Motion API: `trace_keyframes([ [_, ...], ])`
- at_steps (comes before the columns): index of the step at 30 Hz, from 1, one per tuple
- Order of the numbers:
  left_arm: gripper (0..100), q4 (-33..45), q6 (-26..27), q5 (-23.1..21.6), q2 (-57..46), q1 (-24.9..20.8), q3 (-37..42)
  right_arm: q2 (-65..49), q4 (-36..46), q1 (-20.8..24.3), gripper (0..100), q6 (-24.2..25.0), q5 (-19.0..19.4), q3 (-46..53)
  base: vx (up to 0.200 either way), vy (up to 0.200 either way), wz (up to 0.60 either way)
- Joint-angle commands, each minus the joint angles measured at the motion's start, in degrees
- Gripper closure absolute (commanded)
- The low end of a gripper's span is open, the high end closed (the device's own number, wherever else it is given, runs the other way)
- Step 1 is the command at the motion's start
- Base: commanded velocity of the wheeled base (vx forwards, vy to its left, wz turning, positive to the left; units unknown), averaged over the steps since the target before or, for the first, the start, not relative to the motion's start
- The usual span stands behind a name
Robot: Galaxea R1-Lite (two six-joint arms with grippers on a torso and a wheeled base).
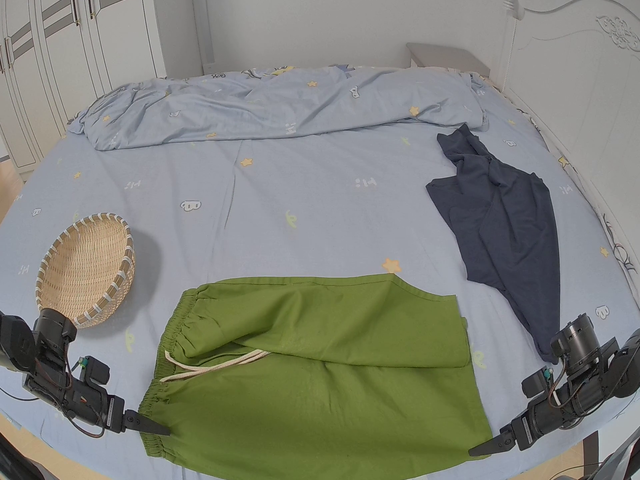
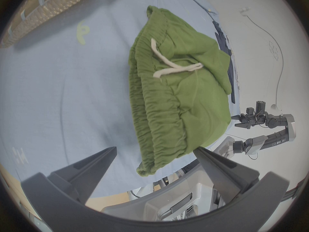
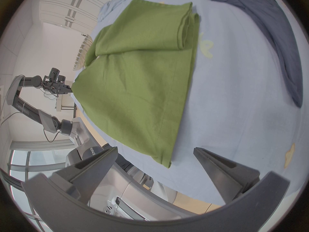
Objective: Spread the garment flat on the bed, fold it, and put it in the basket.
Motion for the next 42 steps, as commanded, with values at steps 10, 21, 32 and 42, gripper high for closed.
trace_keyframes([
  [10,0,6.89,-12.84,-4.18,-12.73,0.72,-18.42,-8.37,4.38,-2.82,0,1.31,-7.21,-21.65,0.0,0.0,0.0],
  [21,0,3.81,-30.33,2.59,3.89,-6.4,-41.89,4.99,5.35,-4.93,0,2.98,-10.64,-42.13,0.0,0.0,0.0],
  [32,0,2.32,-30.51,3.91,15.93,-11.23,-48.57,8.15,3.59,-7.04,0,4.92,-9.59,-42.48,0.0,0.0,0.0],
  [42,0,-2.34,-31.12,4.79,21.81,-10.97,-48.74,9.21,0.42,-6.87,0,4.74,-9.5,-41.07,0.0,0.0,0.0],
])
